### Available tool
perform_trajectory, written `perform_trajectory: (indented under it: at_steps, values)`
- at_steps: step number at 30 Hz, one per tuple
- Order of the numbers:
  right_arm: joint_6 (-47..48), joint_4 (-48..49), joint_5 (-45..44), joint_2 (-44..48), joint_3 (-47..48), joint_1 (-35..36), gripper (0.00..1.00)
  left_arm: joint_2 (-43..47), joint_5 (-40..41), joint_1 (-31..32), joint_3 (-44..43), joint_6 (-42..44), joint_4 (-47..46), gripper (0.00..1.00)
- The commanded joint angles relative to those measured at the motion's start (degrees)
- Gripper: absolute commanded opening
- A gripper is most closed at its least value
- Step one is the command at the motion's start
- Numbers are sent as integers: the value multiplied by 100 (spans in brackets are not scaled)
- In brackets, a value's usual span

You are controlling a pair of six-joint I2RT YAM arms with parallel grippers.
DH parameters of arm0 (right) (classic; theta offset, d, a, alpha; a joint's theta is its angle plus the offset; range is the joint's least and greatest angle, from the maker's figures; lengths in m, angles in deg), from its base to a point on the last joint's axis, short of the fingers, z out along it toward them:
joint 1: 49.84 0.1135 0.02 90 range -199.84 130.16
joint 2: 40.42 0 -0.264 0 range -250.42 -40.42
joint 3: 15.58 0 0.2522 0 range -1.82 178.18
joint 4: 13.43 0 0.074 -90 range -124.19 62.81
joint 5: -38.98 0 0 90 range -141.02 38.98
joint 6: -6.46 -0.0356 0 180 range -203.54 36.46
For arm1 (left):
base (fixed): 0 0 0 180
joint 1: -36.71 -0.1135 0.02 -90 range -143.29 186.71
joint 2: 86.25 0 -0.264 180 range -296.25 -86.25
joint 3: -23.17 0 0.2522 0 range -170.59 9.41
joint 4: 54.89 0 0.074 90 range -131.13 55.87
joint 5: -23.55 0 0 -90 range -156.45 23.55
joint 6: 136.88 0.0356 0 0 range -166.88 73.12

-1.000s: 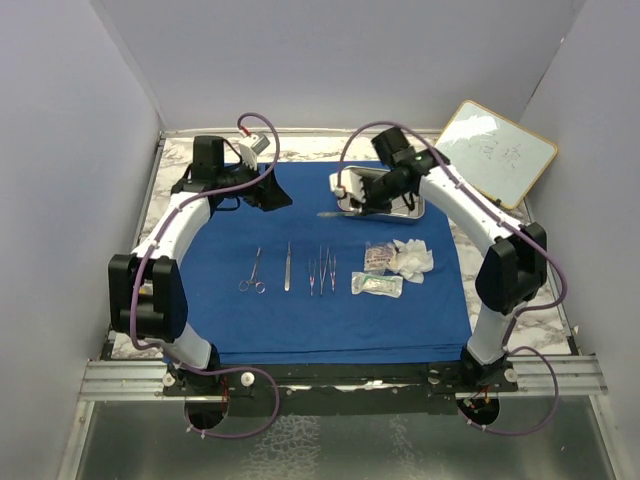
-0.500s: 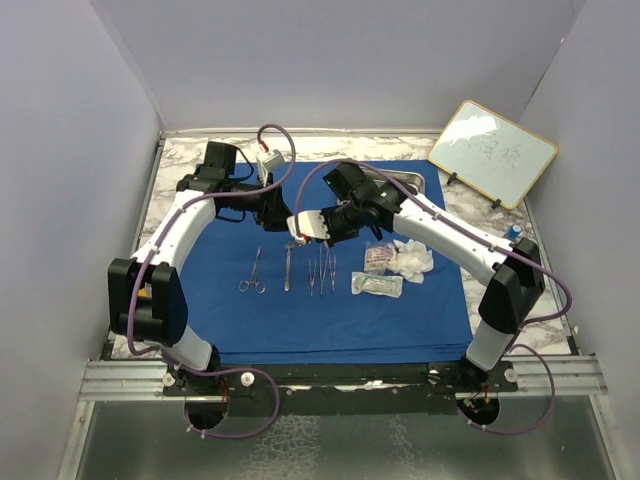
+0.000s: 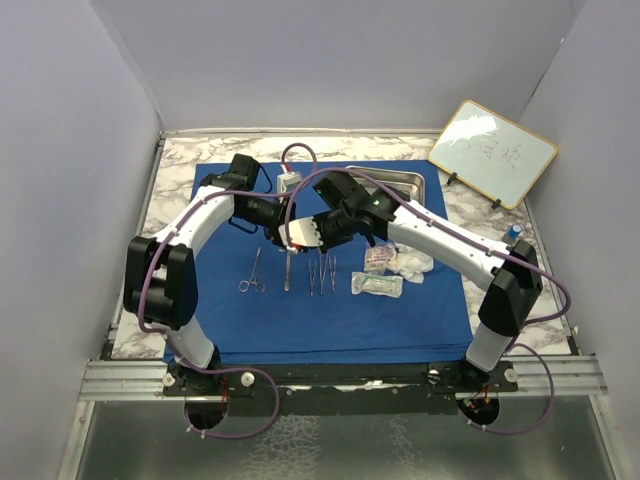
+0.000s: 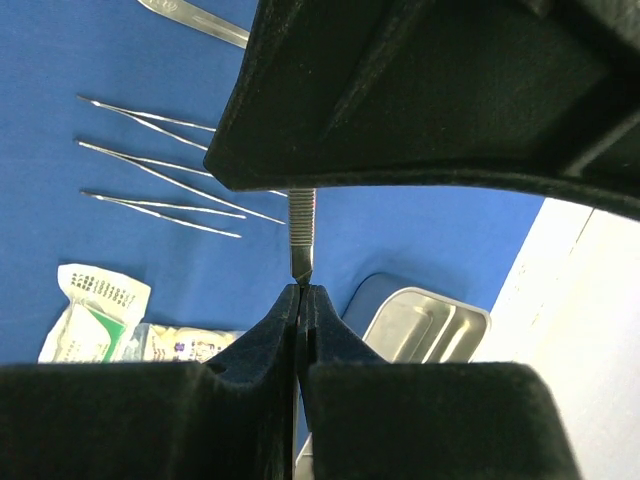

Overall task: Open and lay out the surgical kit
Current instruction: Place the medical item in the surgical kit.

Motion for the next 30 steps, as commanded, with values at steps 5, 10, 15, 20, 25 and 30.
perform_trajectory:
  at_steps: [5,10,15,20,25,30]
  values:
    - [-9,202,-188,208,-150,125,1,-261,-170,151,-266,389,415,41]
    - [18,197,-110,242,-182,140,1,-336,-148,168,-275,386,444,41]
    - [52,202,-118,268,-234,152,1,-326,-109,201,-276,433,474,32]
    - [62,188,-78,267,-227,170,1,-360,-113,209,-271,425,474,25]
    - [89,158,-51,298,-227,174,1,-392,-113,243,-274,425,479,16]
    - [5,203,-77,295,-245,180,1,-381,-113,254,-276,443,480,3]
